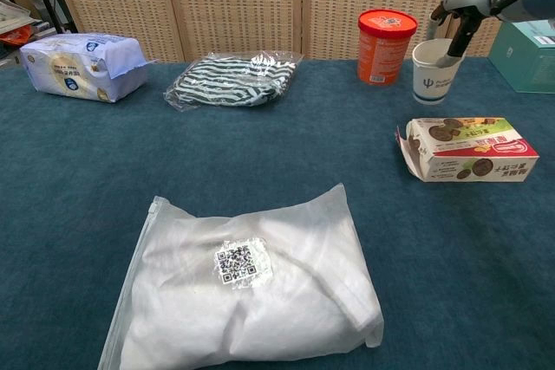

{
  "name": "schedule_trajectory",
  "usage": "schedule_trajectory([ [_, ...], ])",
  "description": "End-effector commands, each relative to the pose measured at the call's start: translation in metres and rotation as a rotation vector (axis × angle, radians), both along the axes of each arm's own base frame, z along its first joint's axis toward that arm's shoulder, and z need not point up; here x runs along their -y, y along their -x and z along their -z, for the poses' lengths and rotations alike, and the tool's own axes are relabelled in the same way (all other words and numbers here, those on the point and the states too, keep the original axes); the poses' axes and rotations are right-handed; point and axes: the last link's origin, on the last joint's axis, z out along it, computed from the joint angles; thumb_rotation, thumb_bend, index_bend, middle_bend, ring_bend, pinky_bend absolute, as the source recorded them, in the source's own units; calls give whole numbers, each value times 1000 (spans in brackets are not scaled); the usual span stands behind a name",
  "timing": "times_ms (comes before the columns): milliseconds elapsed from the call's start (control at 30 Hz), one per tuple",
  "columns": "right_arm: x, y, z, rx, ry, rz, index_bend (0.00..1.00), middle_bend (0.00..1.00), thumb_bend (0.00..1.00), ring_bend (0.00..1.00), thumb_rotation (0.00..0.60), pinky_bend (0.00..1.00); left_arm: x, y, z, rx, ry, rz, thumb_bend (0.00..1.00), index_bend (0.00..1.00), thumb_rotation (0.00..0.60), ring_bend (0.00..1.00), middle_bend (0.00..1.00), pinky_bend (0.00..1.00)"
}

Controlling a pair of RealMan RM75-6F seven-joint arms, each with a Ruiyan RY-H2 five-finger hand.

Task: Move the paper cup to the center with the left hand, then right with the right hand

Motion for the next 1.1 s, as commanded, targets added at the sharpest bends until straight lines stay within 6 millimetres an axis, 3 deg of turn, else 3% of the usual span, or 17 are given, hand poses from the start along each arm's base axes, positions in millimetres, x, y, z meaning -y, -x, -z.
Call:
schedule_trajectory([
  [33, 2, 15, -7, 5, 5, 37, 642, 88, 387, 0, 600, 0, 0, 0, 0, -1, -1, 1, 214, 0, 600, 0, 0, 0],
  [433, -1, 42, -11, 38, 0, 110, 642, 88, 388, 0, 600, 0, 0, 0, -1, 2, -5, -4, 214, 0, 600, 0, 0, 0],
  [833, -5, 54, -8, 69, -30, 145, 637, 43, 364, 0, 600, 0, 1, -2, -1, 5, 2, 8, 215, 0, 600, 0, 0, 0],
  [967, -6, 56, -9, 86, -43, 154, 551, 1, 352, 0, 600, 0, 2, -2, -1, 7, 0, 10, 214, 0, 600, 0, 0, 0],
  [1100, -8, 58, -8, 93, -63, 163, 448, 0, 270, 0, 600, 0, 2, -3, -1, 8, 4, 11, 214, 0, 600, 0, 0, 0],
])
